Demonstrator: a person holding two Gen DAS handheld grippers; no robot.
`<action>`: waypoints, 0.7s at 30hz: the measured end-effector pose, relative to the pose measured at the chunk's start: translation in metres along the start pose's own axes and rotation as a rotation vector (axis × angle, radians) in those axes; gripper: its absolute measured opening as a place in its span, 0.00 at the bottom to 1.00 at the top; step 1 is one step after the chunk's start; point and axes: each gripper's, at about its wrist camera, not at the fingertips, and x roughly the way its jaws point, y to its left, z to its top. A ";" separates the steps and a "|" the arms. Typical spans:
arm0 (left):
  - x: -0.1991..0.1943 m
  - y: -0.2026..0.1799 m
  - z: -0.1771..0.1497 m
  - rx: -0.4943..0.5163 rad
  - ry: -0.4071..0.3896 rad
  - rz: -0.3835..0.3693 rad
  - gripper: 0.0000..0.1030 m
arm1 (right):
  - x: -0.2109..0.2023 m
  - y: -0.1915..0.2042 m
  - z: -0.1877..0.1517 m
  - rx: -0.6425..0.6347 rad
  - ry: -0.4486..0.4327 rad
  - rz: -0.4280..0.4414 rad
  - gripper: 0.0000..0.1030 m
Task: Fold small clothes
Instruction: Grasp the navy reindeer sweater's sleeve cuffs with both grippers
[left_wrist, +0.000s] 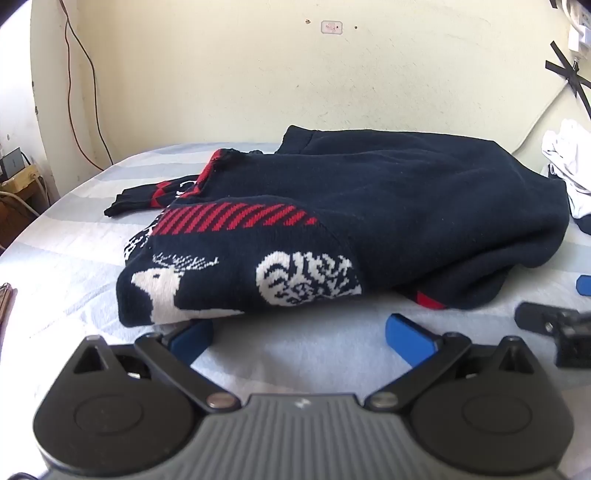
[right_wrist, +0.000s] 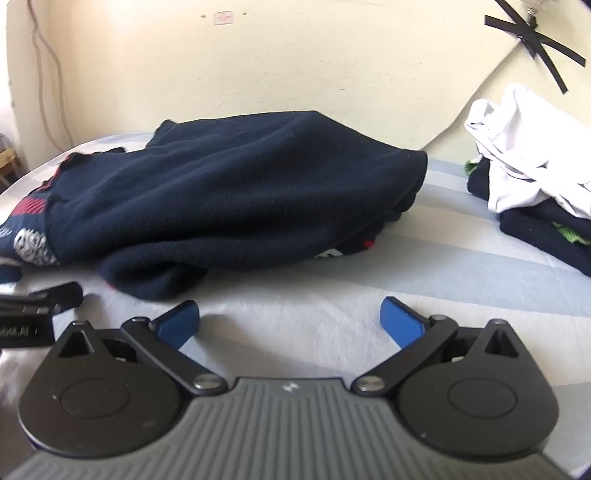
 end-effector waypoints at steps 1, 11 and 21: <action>0.000 0.000 0.000 -0.002 0.001 -0.002 1.00 | 0.000 0.000 0.000 -0.008 0.000 0.009 1.00; -0.034 0.052 0.004 -0.096 -0.062 -0.081 0.97 | -0.061 -0.004 -0.007 0.024 -0.222 0.023 0.88; -0.004 0.110 0.032 -0.388 -0.009 -0.116 0.75 | 0.006 -0.041 0.066 0.234 -0.129 0.068 0.85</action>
